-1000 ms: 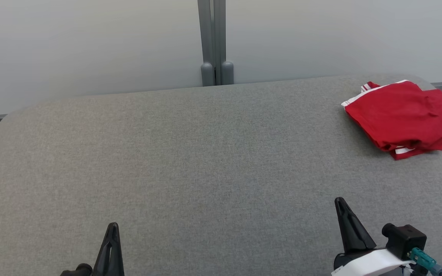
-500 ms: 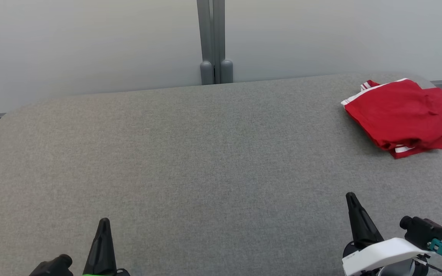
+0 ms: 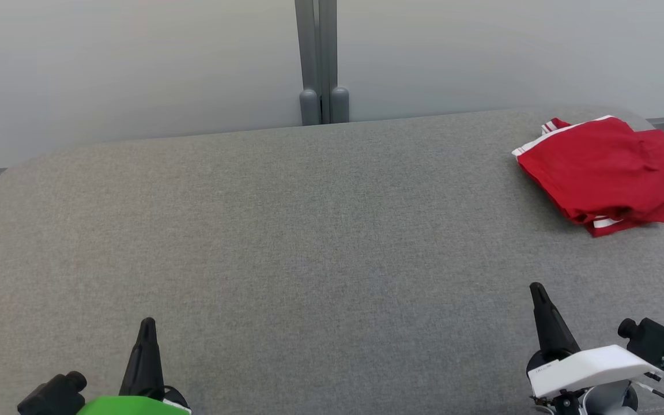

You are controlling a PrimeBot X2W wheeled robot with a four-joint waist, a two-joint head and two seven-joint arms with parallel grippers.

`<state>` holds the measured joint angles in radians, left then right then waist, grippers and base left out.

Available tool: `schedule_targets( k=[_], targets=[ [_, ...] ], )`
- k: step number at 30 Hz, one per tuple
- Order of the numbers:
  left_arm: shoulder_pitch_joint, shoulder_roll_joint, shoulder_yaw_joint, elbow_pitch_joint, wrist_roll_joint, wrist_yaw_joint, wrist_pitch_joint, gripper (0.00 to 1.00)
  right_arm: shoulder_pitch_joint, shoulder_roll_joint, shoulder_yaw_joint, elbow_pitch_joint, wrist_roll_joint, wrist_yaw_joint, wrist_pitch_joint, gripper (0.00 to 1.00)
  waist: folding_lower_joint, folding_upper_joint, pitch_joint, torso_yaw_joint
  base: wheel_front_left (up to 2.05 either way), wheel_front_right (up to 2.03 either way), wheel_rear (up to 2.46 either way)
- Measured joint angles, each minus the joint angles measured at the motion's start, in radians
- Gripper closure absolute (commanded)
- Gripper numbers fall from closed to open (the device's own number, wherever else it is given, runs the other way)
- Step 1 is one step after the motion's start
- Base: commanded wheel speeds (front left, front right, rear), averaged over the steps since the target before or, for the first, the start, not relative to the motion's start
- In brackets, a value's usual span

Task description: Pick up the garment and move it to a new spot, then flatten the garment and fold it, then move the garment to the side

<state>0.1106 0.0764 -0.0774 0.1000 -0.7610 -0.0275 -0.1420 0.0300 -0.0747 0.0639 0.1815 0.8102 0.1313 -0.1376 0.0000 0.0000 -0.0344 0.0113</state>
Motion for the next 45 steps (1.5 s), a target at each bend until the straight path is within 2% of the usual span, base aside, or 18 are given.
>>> schedule_targets(
  k=[25, 45],
  targets=[
    [-0.075, 0.006, 0.044, 0.049, -0.337, -0.035, 0.073, 1.00, -0.048, -0.003, -0.046, 0.022, 0.312, 0.000, 0.077, 1.00, 0.0000, 0.0000, 0.011, -0.003, 0.00, 0.00, 0.00],
    [-0.124, 0.007, 0.078, 0.083, -0.542, -0.061, 0.124, 1.00, -0.078, -0.003, -0.080, 0.036, 0.501, -0.001, 0.129, 1.00, 0.0000, 0.0000, 0.019, -0.006, 0.00, 0.00, 0.00]
  ],
)
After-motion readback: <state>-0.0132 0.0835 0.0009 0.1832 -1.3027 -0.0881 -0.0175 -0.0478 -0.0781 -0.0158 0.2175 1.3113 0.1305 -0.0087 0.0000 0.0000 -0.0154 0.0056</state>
